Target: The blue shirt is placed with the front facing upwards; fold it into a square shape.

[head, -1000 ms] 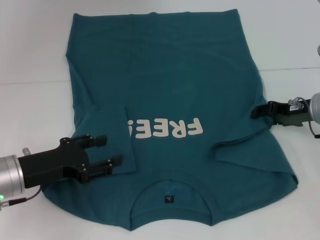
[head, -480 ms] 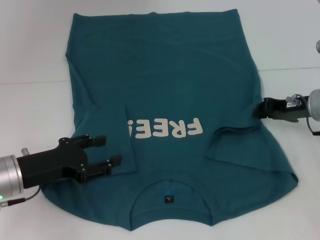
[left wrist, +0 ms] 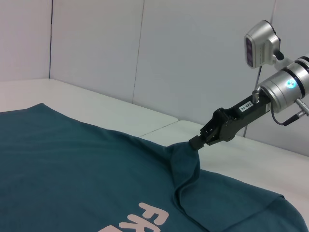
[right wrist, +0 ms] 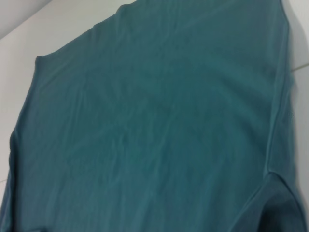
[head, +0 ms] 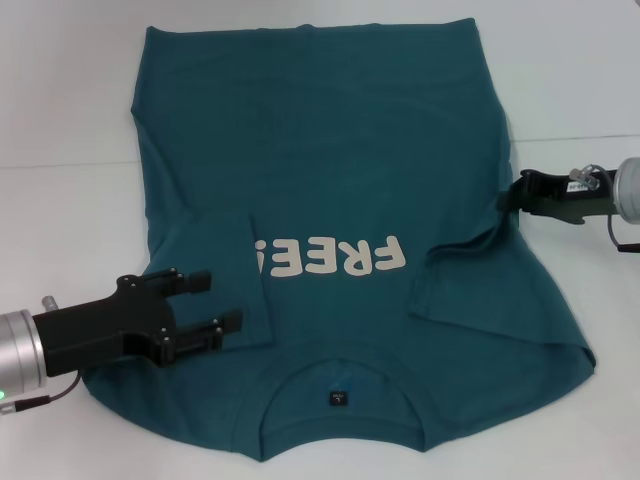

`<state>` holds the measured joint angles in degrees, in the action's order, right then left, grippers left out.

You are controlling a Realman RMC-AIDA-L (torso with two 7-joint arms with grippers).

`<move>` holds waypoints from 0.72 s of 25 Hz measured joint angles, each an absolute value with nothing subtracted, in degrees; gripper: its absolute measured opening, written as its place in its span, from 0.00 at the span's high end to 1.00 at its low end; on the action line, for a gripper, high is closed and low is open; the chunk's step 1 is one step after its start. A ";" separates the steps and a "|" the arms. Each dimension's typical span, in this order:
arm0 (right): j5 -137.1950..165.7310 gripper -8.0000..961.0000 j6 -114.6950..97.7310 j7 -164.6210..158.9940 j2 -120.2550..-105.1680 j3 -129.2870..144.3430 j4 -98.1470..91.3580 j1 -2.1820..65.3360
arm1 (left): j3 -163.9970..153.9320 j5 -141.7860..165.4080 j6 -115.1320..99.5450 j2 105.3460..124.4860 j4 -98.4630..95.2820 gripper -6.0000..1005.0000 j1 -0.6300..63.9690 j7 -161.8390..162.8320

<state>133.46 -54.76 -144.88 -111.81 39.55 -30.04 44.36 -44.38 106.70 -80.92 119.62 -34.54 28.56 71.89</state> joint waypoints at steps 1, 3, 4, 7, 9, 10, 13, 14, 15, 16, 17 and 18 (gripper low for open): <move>133.46 0.95 -54.54 -144.92 -111.96 39.53 -30.04 44.45 | -44.38 106.70 -80.88 119.63 -34.54 0.29 28.56 71.89; 133.45 0.94 -53.89 -145.17 -112.29 39.62 -30.05 44.64 | -44.38 106.70 -80.82 119.67 -34.54 0.29 28.56 71.89; 133.44 0.93 -53.40 -145.35 -112.50 39.71 -30.05 44.79 | -44.38 106.70 -80.82 119.69 -34.54 0.29 28.56 71.89; 133.41 0.92 -52.26 -145.84 -112.79 39.76 -29.70 45.21 | -44.39 106.70 -80.86 119.70 -34.54 0.29 28.56 71.84; 133.41 0.90 -51.43 -146.29 -113.10 39.59 -29.59 45.30 | -44.39 106.70 -80.95 119.71 -34.54 0.29 28.56 71.83; 133.41 0.90 -51.10 -146.43 -113.27 39.45 -29.61 45.31 | -44.38 106.70 -80.98 119.71 -34.54 0.29 28.56 71.83; 132.81 0.88 -50.33 -146.32 -113.56 39.33 -29.53 45.45 | -44.39 106.70 -81.06 119.67 -34.54 0.29 28.55 71.81; 132.43 0.87 -50.06 -146.13 -113.73 39.44 -29.48 45.52 | -44.38 106.70 -81.07 119.66 -34.54 0.29 28.53 71.81; 132.04 0.87 -49.79 -145.89 -113.94 39.58 -29.45 45.62 | -44.39 106.70 -81.07 119.65 -34.54 0.29 28.52 71.80; 131.84 0.86 -49.49 -145.73 -114.20 39.70 -29.44 45.70 | -44.39 106.70 -81.06 119.65 -34.54 0.29 28.50 71.80; 131.66 0.85 -49.13 -145.62 -114.40 39.75 -29.44 45.78 | -44.38 106.70 -81.03 119.64 -34.54 0.29 28.49 71.80; 131.52 0.85 -48.74 -145.52 -114.63 39.78 -29.44 45.86 | -44.38 106.70 -80.97 119.64 -34.54 0.29 28.49 71.80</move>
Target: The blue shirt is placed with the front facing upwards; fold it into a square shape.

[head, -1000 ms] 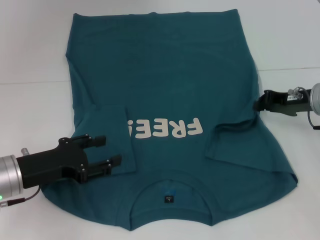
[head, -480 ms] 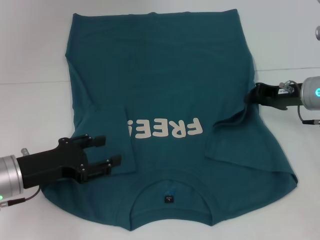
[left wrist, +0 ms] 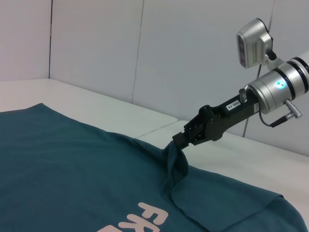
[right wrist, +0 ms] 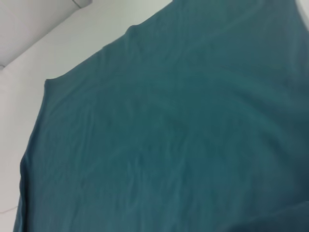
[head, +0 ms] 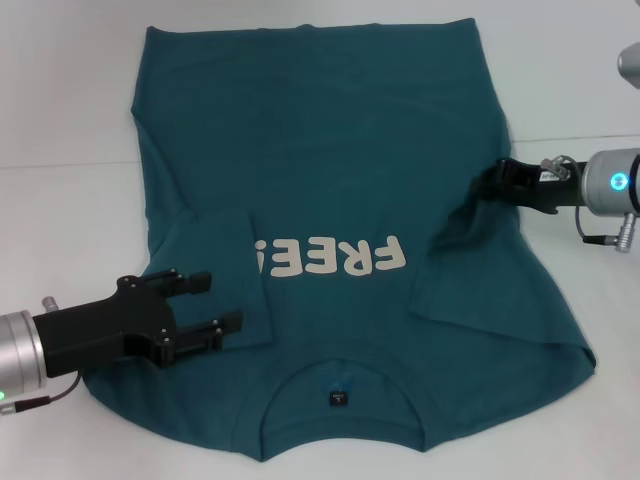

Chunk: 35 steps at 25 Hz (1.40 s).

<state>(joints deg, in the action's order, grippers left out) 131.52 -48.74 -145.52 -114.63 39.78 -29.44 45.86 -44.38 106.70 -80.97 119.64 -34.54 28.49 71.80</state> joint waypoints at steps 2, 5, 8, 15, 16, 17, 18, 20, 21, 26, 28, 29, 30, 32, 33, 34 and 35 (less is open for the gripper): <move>130.92 0.84 -48.05 -145.17 -114.95 39.82 -29.48 45.93 | -44.39 106.70 -80.94 119.65 -34.54 0.29 28.48 71.77; 128.94 0.77 -47.38 -144.03 -115.20 39.80 -29.48 45.87 | -44.39 106.70 -80.81 119.71 -34.54 0.29 28.48 71.71; 125.59 0.71 -47.23 -141.98 -115.29 39.61 -29.69 45.29 | -44.39 106.62 -80.71 119.71 -34.54 0.29 28.29 71.59; 116.56 0.34 -56.27 -132.24 -114.64 39.46 -36.80 39.63 | -41.35 106.18 -81.23 119.99 -35.80 0.28 27.36 71.46; 116.56 0.31 -56.27 -132.24 -114.64 39.46 -36.80 39.63 | -40.21 106.17 -81.33 120.18 -36.43 0.28 26.90 71.74; 114.98 0.29 -58.78 -130.60 -114.63 39.46 -38.81 38.10 | -39.01 106.13 -81.54 120.38 -37.05 0.28 26.48 72.19; 113.71 0.26 -61.04 -129.12 -114.66 39.46 -40.49 36.72 | -37.79 106.08 -81.93 120.57 -37.83 0.28 26.07 73.07; 111.95 0.20 -65.67 -126.56 -114.88 39.46 -44.43 33.46 | -35.03 105.99 -83.70 120.75 -40.49 0.28 24.63 78.59; 111.48 0.18 -67.82 -125.71 -115.05 39.42 -46.38 31.77 | -34.39 105.92 -84.32 120.76 -41.60 0.28 24.07 80.95; 107.74 0.02 -76.78 -120.19 -116.27 38.88 -52.91 23.59 | -31.24 105.55 -85.93 121.14 -44.69 0.26 21.05 87.76; 105.89 0.02 -79.84 -118.03 -116.51 37.88 -53.32 21.09 | -30.37 105.68 -86.03 121.26 -45.37 0.22 19.62 91.35; 105.34 0.02 -81.29 -117.34 -116.53 37.08 -53.32 20.07 | -30.10 105.79 -85.87 121.26 -45.55 0.21 18.95 93.26; 105.13 0.03 -82.88 -116.76 -116.53 36.13 -53.34 19.25 | -30.04 105.88 -85.58 121.24 -45.61 0.19 18.36 94.99; 105.12 0.03 -86.11 -115.40 -116.54 34.27 -53.35 17.96 | -30.04 106.29 -84.77 121.03 -45.63 0.15 16.95 98.18; 105.18 0.03 -87.40 -114.67 -116.54 33.25 -53.35 17.48 | -30.08 106.64 -84.52 120.99 -45.63 0.13 16.31 99.15; 105.33 0.03 -88.44 -113.91 -116.52 32.48 -53.23 17.03 | -30.07 107.14 -84.35 121.01 -45.67 0.11 15.83 99.63; 105.48 0.03 -89.10 -113.31 -116.49 31.77 -53.09 16.73 | -30.13 107.78 -84.22 121.14 -45.71 0.11 15.53 99.73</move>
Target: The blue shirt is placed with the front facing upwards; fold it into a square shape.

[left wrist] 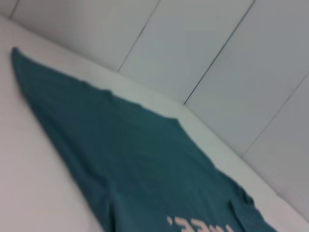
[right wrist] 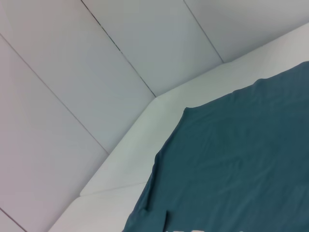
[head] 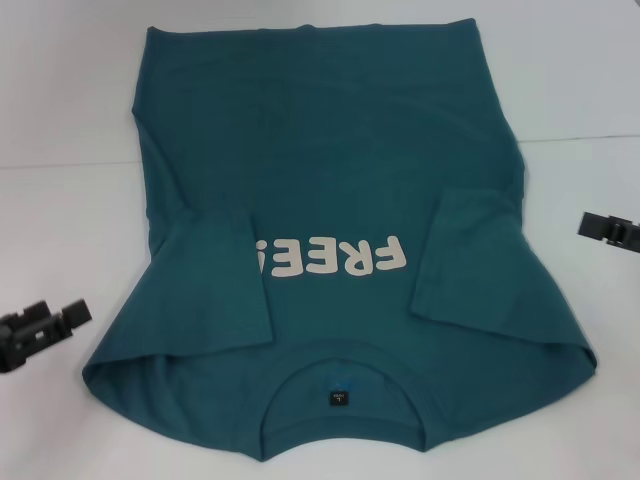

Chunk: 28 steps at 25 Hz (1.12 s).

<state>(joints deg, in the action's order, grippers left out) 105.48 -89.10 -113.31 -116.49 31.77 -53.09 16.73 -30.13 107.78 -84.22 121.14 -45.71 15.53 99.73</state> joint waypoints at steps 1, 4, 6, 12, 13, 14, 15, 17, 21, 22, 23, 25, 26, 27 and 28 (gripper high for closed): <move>105.67 0.03 -89.30 -112.99 -116.41 31.47 -53.01 16.53 | -30.21 108.74 -83.92 121.33 -45.76 0.11 15.35 99.37; 106.21 0.03 -89.48 -112.40 -116.30 31.23 -52.82 16.22 | -30.63 111.40 -83.14 122.11 -45.94 0.12 15.17 96.59; 106.30 0.03 -89.48 -112.19 -116.25 31.23 -52.33 16.23 | -30.89 113.19 -82.56 123.20 -46.47 0.12 15.17 93.85; 106.30 0.03 -89.68 -112.05 -115.88 31.20 -50.35 16.63 | -31.17 115.49 -79.54 123.99 -46.65 0.14 15.45 89.77; 106.30 0.03 -89.69 -111.99 -115.86 31.20 -50.15 16.67 | -31.30 115.53 -79.16 123.98 -46.63 0.14 15.46 89.46; 106.30 0.03 -89.70 -111.93 -115.83 31.20 -50.04 16.68 | -31.38 115.54 -78.92 123.94 -46.63 0.14 15.46 89.34; 106.30 0.03 -89.68 -111.91 -115.83 31.24 -49.98 16.69 | -31.47 115.56 -78.41 123.91 -46.60 0.15 15.45 89.00; 106.31 0.03 -89.46 -111.90 -116.00 31.37 -49.93 16.66 | -31.50 115.57 -77.45 123.89 -46.53 0.15 15.42 88.30; 106.32 0.04 -89.29 -111.57 -116.22 31.57 -49.14 16.58 | -31.49 115.81 -75.60 123.67 -45.10 0.16 15.83 87.57; 106.34 0.04 -89.27 -111.39 -116.11 31.62 -48.67 16.63 | -31.49 116.22 -75.11 123.55 -44.50 0.17 16.20 87.63; 106.36 0.04 -89.24 -111.17 -115.99 31.64 -48.24 16.70 | -31.48 116.59 -74.73 123.49 -44.03 0.17 16.48 87.72; 106.36 0.04 -89.10 -110.81 -115.85 31.65 -47.67 16.83 | -31.47 117.13 -74.18 123.47 -43.20 0.17 17.01 87.88; 106.37 0.04 -89.03 -110.69 -115.83 31.65 -47.58 16.89 | -31.47 117.35 -73.94 123.47 -42.89 0.18 17.25 87.92; 106.37 0.04 -88.96 -110.59 -115.83 31.67 -47.57 16.96 | -31.46 117.49 -73.73 123.49 -42.69 0.18 17.42 87.93; 106.52 0.04 -88.90 -110.56 -115.83 31.68 -47.56 17.08 | -31.45 117.69 -73.28 123.54 -42.61 0.18 17.60 87.96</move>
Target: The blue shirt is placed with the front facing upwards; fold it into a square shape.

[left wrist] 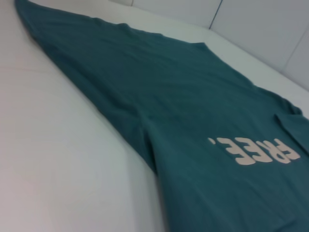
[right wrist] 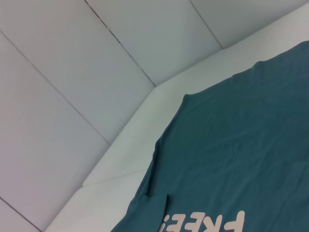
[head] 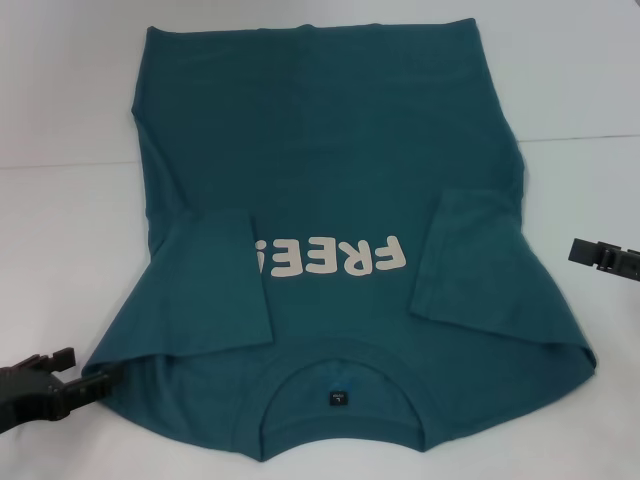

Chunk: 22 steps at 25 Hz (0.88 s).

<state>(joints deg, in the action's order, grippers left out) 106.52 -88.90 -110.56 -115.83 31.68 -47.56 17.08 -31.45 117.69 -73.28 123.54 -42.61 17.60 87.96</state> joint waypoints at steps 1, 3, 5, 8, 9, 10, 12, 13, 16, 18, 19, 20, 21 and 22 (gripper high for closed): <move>106.72 0.04 -88.88 -110.56 -115.83 31.71 -47.56 17.25 | -31.46 117.85 -72.88 123.58 -42.52 0.18 17.71 87.97; 107.52 0.04 -88.85 -110.56 -115.83 31.65 -47.48 17.68 | -31.46 118.33 -71.97 123.61 -42.24 0.19 18.08 87.94; 108.48 0.04 -88.84 -110.56 -115.83 31.41 -47.09 18.05 | -31.46 119.03 -71.36 123.63 -42.07 0.20 18.53 87.94; 109.52 0.04 -88.71 -110.56 -115.84 31.24 -46.67 18.53 | -31.46 119.84 -70.50 123.69 -41.91 0.20 19.05 88.05; 109.73 0.04 -88.67 -110.56 -115.85 31.23 -46.65 18.63 | -31.46 119.98 -70.28 123.71 -41.76 0.21 19.18 88.05; 109.93 0.04 -88.62 -110.57 -115.88 31.22 -46.65 18.68 | -31.49 120.05 -70.28 123.71 -41.57 0.21 19.27 88.05; 110.09 0.04 -88.55 -110.65 -115.90 31.21 -46.65 18.74 | -31.81 120.10 -70.71 123.71 -41.32 0.21 19.37 88.17; 110.11 0.04 -88.55 -110.76 -115.90 31.20 -46.65 18.74 | -32.09 120.12 -71.03 123.69 -41.29 0.22 19.38 88.39; 110.13 0.04 -88.51 -111.00 -115.86 31.19 -46.65 18.74 | -32.84 120.14 -72.11 123.69 -41.28 0.23 19.33 89.08; 110.13 0.04 -88.50 -111.04 -115.85 31.20 -46.65 18.74 | -33.03 120.13 -72.96 123.79 -41.45 0.23 19.18 89.47; 110.13 0.04 -88.50 -111.09 -115.85 31.20 -46.65 18.75 | -33.01 120.04 -73.43 123.84 -41.61 0.23 19.10 89.66; 110.13 0.04 -88.50 -111.15 -115.84 31.20 -46.65 18.80 | -32.91 119.90 -73.77 123.88 -41.74 0.24 19.03 89.75; 110.13 0.04 -88.50 -111.21 -115.83 31.19 -46.65 18.90 | -32.78 119.73 -73.90 123.90 -41.81 0.24 18.99 89.77; 110.13 0.04 -88.50 -111.26 -115.83 31.20 -46.65 18.95 | -32.70 119.67 -73.91 123.91 -41.83 0.24 18.98 89.77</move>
<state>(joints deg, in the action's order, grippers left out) 110.13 -88.50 -111.26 -115.83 31.20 -46.65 18.95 -32.70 119.67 -73.91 123.91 -41.83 18.98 89.77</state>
